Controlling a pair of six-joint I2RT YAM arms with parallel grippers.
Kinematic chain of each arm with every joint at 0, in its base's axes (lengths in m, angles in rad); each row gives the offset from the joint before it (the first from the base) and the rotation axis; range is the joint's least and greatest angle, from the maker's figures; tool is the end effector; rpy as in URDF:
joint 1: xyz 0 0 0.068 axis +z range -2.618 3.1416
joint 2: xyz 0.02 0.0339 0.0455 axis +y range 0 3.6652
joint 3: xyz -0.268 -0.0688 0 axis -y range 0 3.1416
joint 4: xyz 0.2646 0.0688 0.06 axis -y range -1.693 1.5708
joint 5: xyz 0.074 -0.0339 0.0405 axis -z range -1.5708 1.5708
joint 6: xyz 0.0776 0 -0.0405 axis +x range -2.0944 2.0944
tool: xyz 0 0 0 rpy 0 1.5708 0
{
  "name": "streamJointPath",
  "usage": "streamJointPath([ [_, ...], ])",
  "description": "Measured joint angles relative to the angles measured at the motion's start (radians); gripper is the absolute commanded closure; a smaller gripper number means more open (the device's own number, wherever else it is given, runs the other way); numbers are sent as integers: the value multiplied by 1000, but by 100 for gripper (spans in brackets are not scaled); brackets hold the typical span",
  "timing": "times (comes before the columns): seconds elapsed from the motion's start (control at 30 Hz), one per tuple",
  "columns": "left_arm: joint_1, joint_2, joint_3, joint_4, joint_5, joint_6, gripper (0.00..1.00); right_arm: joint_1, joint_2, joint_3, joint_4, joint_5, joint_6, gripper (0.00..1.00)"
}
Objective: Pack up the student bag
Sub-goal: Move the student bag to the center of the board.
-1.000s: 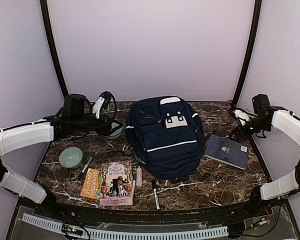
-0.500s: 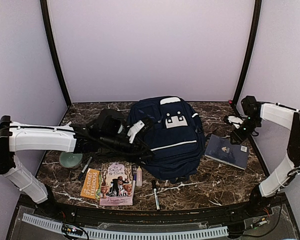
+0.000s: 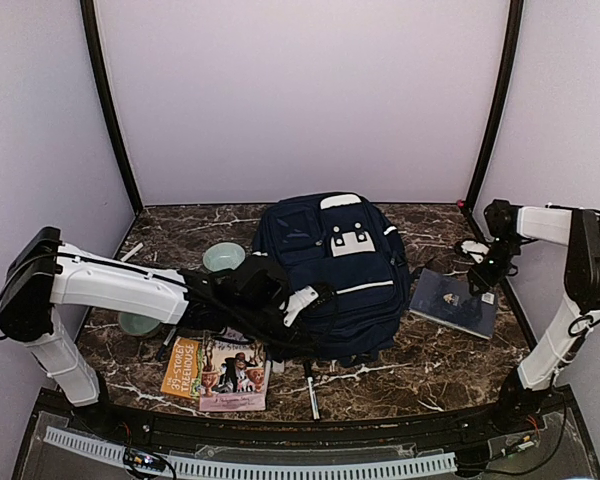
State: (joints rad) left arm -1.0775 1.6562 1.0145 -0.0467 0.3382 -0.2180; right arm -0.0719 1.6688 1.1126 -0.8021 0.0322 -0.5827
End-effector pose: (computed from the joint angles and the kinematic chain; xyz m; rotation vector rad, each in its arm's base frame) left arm 0.1688 -0.3684 0.1767 1.1928 2.1314 -1.0252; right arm 0.3335 -0.0265 0.1433 -0.7397 2.8529 -0.1460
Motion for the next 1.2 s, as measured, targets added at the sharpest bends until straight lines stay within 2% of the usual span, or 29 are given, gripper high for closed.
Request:
streamJointPath([
  [0.07, -1, 40, 0, -7, -6, -3, 100, -13, 18, 15, 1, -10, -2, 36],
  [0.2, -5, 112, 5, -26, -43, -3, 100, -22, 56, 37, -24, -27, -14, 34],
  [0.57, -1, 305, 154, 9, -205, 12, 100, -33, 74, 25, -89, -140, -133, 47],
  [0.83, 68, 421, 283, 83, -197, -15, 97, 18, -2, -66, -104, -212, -193, 50],
  [0.9, 98, 424, 286, 91, -187, -23, 91, 57, -28, -94, -122, -225, -195, 50],
  [1.03, 125, 424, 288, 101, -134, -58, 72, 122, -44, -108, -225, -304, -211, 49],
  [1.17, 99, 413, 277, 101, -109, -95, 54, 139, -73, -81, -338, -342, -211, 40],
  [1.2, 89, 404, 270, 98, -111, -103, 53, 135, -84, -59, -351, -342, -205, 33],
])
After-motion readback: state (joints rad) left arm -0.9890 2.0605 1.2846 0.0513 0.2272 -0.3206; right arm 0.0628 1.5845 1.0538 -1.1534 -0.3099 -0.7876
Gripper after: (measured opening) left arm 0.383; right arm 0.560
